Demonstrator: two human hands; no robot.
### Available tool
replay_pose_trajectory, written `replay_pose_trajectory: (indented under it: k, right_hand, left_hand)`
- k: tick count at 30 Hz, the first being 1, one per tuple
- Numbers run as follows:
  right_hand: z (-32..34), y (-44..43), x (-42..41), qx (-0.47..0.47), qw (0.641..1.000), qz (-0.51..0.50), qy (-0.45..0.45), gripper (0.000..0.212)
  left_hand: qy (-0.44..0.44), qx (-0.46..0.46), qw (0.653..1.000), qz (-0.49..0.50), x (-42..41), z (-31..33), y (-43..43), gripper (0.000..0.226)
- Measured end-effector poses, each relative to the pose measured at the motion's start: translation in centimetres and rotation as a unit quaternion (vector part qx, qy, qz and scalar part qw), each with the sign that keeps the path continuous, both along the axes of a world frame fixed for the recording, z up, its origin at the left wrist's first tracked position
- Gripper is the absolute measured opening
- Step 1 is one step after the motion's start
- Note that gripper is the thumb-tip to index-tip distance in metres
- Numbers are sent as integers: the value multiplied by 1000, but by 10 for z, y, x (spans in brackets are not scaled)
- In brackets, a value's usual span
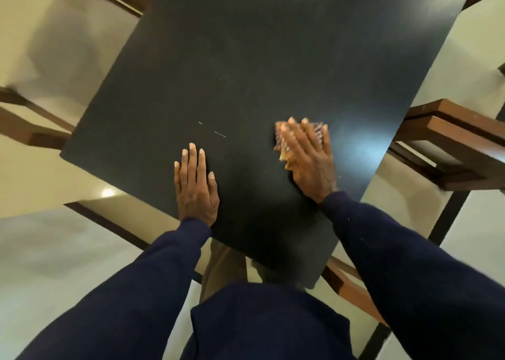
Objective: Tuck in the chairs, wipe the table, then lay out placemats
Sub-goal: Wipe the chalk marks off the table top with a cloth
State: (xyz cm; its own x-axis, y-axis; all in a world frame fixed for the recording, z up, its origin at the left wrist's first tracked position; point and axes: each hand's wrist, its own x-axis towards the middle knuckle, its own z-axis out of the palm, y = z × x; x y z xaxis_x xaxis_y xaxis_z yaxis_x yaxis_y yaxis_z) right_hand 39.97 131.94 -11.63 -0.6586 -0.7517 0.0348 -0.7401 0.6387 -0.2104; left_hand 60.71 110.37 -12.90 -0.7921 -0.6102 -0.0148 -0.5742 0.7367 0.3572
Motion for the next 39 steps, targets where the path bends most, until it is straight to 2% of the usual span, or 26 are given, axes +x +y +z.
replay_pose_trajectory:
  k: [4,6,8,10,12,14,15,17,20,23,25,27,30,32,34,36,39]
  right_hand:
    - [-6,70,49,26,981,188,-22,73]
    - [-8,99,43,24,973,227,-18,71]
    - [-8,106,29,13,985,173,-2,73]
    - [-7,91,13,1,999,51,9,74]
    - [-7,57,6,3,997,-70,7,68]
    - [-8,17,9,-1,993,-119,4,63]
    - [-8,2,16,-4,994,-107,6,64]
    - [-9,-9,35,-6,999,-30,9,71]
    - [-10,18,79,1,994,106,-18,82]
    - [-10,78,121,17,978,202,-54,77]
    - [-11,123,132,27,959,279,-47,73]
    - [-10,151,119,32,950,310,-27,75]
    - [-9,145,84,12,981,194,-25,80]
    - [-10,117,68,-3,998,61,-11,75]
    - [-11,76,64,-10,999,-34,-1,67]
    - [-11,36,73,-9,999,-45,11,68]
    - [-14,22,109,-9,998,65,-6,78]
  left_hand:
    - [-23,-22,999,-14,11,-1,22,56]
    - [-21,-30,999,-32,15,-1,27,57]
    - [-12,-36,999,-36,14,-1,26,56]
    - [-3,-41,999,-30,12,1,25,55]
    - [8,-38,999,-25,12,1,26,54]
    - [13,-37,999,-24,12,2,26,53]
    - [14,-38,999,-23,13,1,26,53]
    - [17,-37,999,-21,14,1,25,53]
    - [26,-38,999,-21,14,3,25,52]
    - [23,-43,999,-22,15,4,25,52]
    - [19,-43,999,-23,14,3,25,52]
    - [17,-44,999,-26,14,2,25,53]
    - [17,-51,998,-24,13,1,25,54]
    - [18,-52,998,-28,14,0,28,54]
    - [20,-54,998,-30,14,0,27,54]
    - [26,-56,998,-28,15,-1,27,54]
    - [38,-58,997,-27,17,-1,28,53]
